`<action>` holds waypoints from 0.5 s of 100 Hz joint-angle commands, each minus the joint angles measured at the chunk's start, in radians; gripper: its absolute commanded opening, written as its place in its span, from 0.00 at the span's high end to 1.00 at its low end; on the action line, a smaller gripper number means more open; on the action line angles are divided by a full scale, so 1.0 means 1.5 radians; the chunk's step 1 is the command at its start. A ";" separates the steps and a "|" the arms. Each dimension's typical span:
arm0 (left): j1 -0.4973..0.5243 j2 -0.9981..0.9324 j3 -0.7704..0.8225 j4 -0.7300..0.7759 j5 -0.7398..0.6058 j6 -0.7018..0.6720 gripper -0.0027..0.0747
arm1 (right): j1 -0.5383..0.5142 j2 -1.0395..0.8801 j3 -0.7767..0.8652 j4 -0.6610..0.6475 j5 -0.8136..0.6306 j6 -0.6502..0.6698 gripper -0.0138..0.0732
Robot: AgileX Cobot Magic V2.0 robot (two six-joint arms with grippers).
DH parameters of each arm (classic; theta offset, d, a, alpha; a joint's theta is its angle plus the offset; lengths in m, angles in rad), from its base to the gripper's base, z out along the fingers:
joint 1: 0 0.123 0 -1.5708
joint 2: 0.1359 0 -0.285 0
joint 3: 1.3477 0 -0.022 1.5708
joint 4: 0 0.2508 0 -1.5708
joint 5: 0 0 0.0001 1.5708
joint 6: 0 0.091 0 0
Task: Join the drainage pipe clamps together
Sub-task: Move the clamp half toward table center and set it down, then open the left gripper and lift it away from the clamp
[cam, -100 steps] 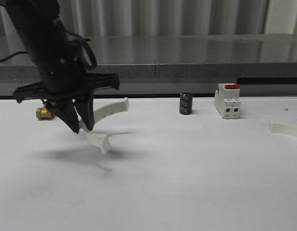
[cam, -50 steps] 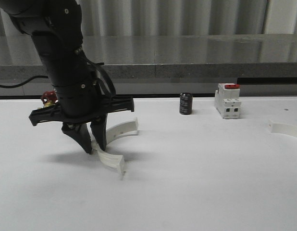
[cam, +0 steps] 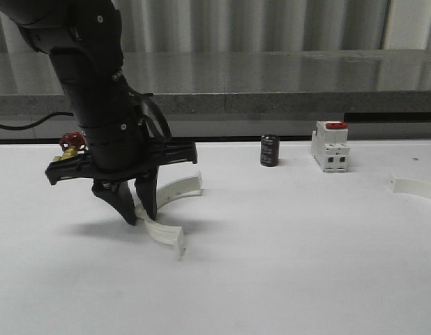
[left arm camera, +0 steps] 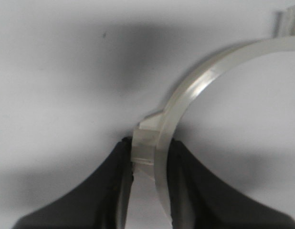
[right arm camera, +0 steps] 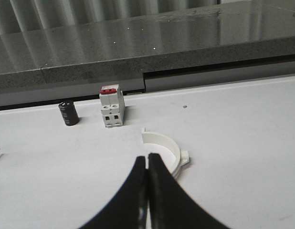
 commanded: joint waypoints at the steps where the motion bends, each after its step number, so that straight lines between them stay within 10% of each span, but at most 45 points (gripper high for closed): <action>1: -0.005 -0.025 -0.015 -0.007 0.001 0.001 0.61 | -0.005 -0.013 -0.010 -0.009 -0.053 -0.001 0.92; 21: -0.005 -0.025 -0.015 0.000 0.009 0.017 0.14 | -0.005 -0.013 -0.010 -0.009 -0.053 -0.001 0.92; 50: -0.005 -0.079 -0.027 0.012 0.004 0.068 0.11 | -0.005 -0.013 -0.010 -0.009 -0.053 -0.001 0.92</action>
